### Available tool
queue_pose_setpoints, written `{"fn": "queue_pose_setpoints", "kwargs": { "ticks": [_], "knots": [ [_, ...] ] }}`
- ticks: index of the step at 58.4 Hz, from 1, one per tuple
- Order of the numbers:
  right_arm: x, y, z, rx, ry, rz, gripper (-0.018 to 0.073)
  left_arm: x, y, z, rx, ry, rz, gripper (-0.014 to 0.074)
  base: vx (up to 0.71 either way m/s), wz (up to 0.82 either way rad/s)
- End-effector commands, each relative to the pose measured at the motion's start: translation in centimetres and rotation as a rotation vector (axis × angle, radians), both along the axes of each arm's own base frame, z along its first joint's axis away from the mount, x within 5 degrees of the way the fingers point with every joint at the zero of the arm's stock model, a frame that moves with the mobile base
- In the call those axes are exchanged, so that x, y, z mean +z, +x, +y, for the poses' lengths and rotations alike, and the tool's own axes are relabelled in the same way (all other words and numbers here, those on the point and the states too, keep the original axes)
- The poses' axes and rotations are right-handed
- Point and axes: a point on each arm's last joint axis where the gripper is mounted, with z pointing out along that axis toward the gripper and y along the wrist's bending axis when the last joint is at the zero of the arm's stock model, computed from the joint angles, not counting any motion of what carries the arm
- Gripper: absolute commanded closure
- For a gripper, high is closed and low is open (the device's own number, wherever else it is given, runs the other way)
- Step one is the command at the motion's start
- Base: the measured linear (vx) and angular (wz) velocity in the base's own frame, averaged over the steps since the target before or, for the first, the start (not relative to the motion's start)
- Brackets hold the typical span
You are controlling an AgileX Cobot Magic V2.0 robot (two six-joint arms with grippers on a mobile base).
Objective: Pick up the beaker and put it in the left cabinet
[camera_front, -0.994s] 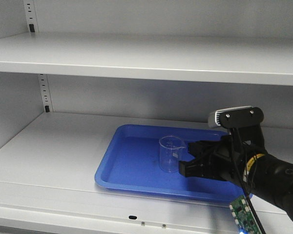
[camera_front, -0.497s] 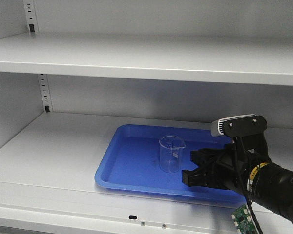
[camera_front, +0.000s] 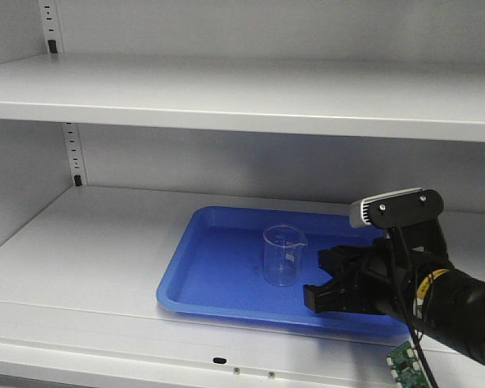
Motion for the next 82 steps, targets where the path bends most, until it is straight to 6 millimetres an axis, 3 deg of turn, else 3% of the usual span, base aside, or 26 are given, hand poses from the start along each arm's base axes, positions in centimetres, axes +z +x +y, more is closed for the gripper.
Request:
{"fn": "queue_pose_setpoints", "kwargs": {
  "ticks": [1,19,42,60,74,82],
  "knots": [
    [3.1,-1.0,-0.5,0.012,0.018,-0.123,0.0567,0.2,-0.1,0.0,-0.004,-0.015,-0.076,0.0595,0.00,0.00],
    [3.1,-3.9,-5.1,-0.147,0.041,-0.056,0.0565,0.2,-0.1,0.0,-0.004,-0.015,-0.076,0.0595,0.00,0.00],
    [-1.4,-12.0,-10.8,-0.328,0.069,-0.151,0.0565,0.2,-0.1,0.0,-0.004,-0.015,-0.076,0.0595,0.00,0.00],
    [-6.2,-19.4,-11.6,-0.340,0.094,-0.292,0.0565,0.2,-0.1,0.0,-0.004,-0.015,-0.076,0.0595,0.00,0.00],
    [-11.7,-21.8,-11.9,-0.350,0.151,-0.331,0.0565,0.2,-0.1,0.0,-0.004,-0.015,-0.076,0.0595,0.00,0.00],
    [-12.4,-22.2,-12.1,-0.385,0.113,-0.266,0.0565,0.2,-0.1,0.0,-0.004,-0.015,-0.076,0.0595,0.00,0.00]
  ]
}}
